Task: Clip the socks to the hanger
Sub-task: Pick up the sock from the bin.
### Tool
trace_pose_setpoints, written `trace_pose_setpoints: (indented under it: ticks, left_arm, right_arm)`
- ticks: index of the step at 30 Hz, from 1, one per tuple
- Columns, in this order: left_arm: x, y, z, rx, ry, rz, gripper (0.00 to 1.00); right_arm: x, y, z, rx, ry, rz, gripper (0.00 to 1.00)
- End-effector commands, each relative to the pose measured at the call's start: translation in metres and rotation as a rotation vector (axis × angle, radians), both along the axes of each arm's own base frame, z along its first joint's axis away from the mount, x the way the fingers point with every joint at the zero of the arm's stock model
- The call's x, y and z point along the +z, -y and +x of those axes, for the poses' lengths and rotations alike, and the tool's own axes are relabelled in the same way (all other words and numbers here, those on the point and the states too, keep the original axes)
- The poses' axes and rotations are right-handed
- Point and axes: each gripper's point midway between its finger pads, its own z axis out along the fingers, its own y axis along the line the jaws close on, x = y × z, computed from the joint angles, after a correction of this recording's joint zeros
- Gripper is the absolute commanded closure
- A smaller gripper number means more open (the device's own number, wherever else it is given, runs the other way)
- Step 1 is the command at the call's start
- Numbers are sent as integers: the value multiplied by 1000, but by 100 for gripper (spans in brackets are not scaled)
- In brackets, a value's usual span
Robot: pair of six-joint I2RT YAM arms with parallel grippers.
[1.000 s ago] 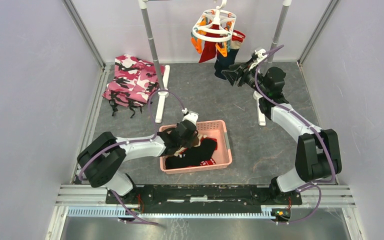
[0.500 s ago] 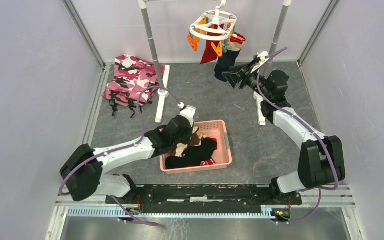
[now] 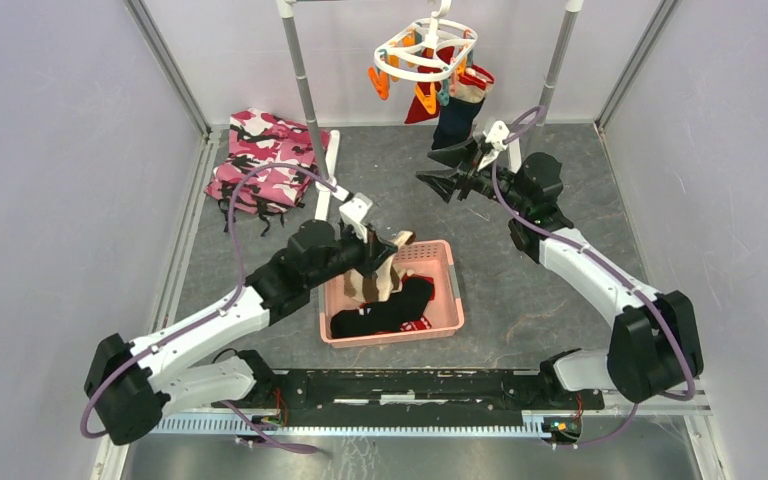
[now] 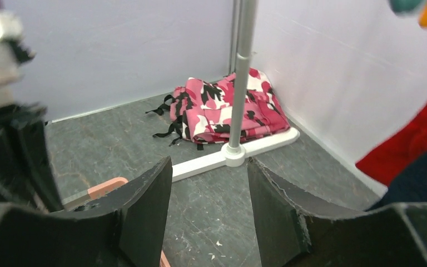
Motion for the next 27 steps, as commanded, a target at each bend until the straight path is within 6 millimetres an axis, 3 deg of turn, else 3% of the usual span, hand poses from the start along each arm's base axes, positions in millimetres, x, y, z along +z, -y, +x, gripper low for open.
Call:
trace_pose_setpoints:
  ticks: [1, 5, 9, 14, 21, 27]
  left_arm:
    - [67, 0, 4, -93, 169, -182, 98]
    - [103, -8, 1, -130, 229, -279, 98]
    - [125, -14, -1, -127, 277, -316, 98]
    - [141, -36, 19, 49, 283, -377, 98]
    - [167, -49, 31, 149, 279, -562, 98]
    - [190, -80, 54, 340, 244, -760, 98]
  right_arm:
    - [29, -9, -33, 90, 181, -39, 41]
    - [32, -16, -51, 136, 242, -74, 40]
    - [33, -23, -66, 181, 285, -103, 39]
    - [27, -34, -79, 219, 292, -127, 38]
    - [17, -42, -87, 233, 288, -152, 38]
    - [3, -47, -92, 226, 251, -156, 37]
